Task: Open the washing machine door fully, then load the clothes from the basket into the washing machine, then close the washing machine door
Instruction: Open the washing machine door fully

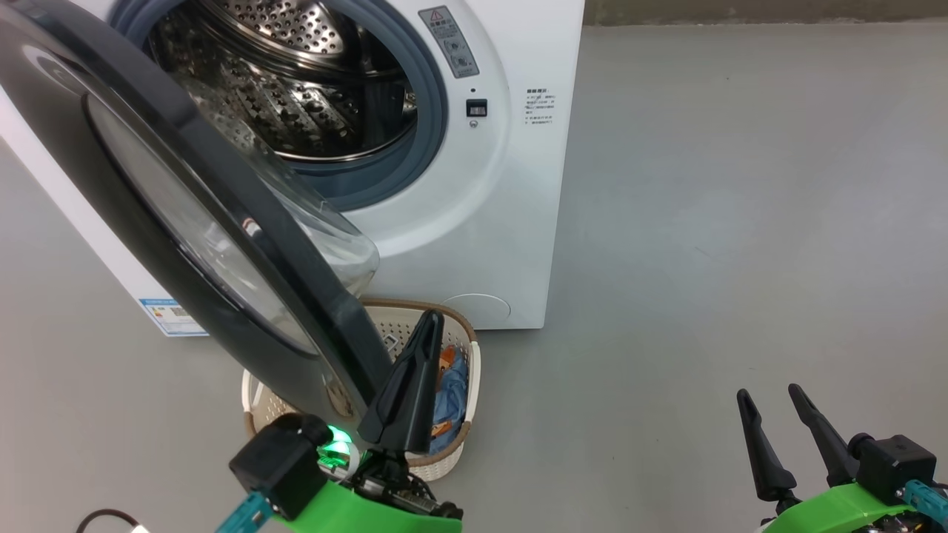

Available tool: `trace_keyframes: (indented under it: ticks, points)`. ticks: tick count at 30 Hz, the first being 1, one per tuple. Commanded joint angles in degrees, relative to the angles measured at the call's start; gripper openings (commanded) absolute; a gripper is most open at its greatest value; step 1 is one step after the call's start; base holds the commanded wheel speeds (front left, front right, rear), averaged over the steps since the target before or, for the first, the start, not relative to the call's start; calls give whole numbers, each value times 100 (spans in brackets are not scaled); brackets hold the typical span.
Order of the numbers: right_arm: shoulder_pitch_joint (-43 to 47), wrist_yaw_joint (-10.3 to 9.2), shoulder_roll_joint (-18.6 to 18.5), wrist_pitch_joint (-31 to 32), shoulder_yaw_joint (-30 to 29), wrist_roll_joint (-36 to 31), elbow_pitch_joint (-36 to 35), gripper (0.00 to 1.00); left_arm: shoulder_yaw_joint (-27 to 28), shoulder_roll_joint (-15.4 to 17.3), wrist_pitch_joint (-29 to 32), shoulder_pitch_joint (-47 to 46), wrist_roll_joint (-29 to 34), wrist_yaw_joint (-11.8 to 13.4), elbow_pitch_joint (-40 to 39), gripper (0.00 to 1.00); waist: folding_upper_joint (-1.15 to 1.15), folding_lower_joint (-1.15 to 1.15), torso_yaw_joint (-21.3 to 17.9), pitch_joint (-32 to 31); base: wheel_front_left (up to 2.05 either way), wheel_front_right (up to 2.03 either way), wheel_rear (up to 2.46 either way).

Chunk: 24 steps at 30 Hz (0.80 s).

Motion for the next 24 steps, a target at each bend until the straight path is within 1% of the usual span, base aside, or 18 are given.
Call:
trace_keyframes:
  ticks: [1, 9, 16, 24]
  points:
    - [-58, 33, -84, -71, 102, -50, -135, 100, 142, 25, -31, -250, -41, 13, -72, 0, 0, 0, -2, 3, 0, 0, 0]
    - [-61, 33, -96, -71, 103, -54, -128, 100, 176, 25, -31, -484, -456, -47, 588, 0, 0, 0, -7, -7, 0, 0, 0]
    - [-86, 33, -114, -71, 115, -47, -135, 100, 262, 25, -31, -703, -577, -68, 1144, 0, 0, 0, -23, 12, 0, 0, 0]
    - [-107, 33, -111, -71, 81, -60, -169, 100, 491, 25, -31, -872, -604, -111, 1657, 0, 0, 0, -45, 56, 0, 0, 0]
